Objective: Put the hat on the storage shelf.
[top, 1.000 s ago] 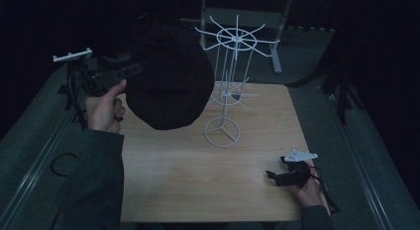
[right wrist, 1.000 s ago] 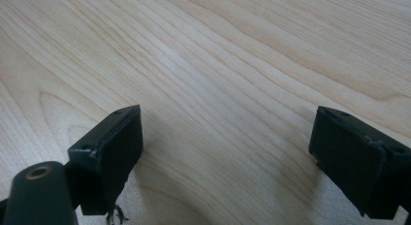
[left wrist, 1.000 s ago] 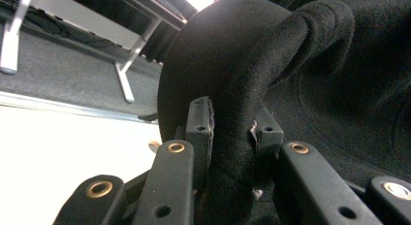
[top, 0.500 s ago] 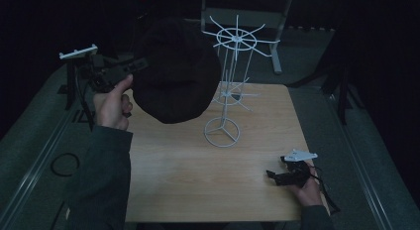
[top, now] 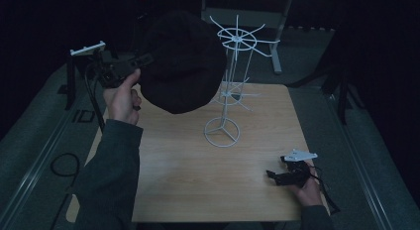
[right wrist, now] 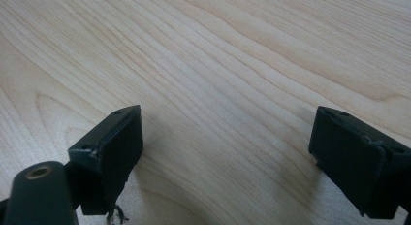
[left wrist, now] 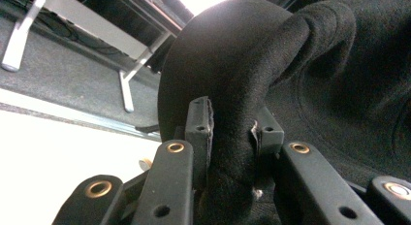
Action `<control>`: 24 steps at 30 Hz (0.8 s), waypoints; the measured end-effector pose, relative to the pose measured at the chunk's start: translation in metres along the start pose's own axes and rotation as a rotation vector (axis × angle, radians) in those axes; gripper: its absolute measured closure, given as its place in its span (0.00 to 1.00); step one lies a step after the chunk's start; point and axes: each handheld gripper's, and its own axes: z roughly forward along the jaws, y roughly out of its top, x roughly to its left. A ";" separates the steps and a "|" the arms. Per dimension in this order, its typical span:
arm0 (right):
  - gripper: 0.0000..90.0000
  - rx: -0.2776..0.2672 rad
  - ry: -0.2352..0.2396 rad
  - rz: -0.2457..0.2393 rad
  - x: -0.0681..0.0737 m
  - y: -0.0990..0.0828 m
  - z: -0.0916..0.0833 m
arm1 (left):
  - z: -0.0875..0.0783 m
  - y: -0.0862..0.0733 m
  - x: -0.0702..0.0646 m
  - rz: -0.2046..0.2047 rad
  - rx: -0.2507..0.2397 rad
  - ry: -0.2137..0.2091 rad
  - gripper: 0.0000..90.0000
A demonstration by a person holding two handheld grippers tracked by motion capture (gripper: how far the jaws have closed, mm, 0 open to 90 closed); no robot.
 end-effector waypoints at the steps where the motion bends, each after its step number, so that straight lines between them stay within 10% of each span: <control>1: 0.13 0.000 0.001 0.000 0.000 0.000 0.000 | 0.001 0.000 0.000 -0.007 -0.003 0.002 0.84; 11: 0.13 -0.001 -0.001 0.000 0.000 0.000 0.000 | 0.014 0.001 -0.001 -0.070 -0.036 0.031 0.84; 24: 0.13 -0.001 -0.001 0.000 0.000 0.000 0.000 | 0.033 -0.014 -0.003 0.123 0.014 0.289 0.85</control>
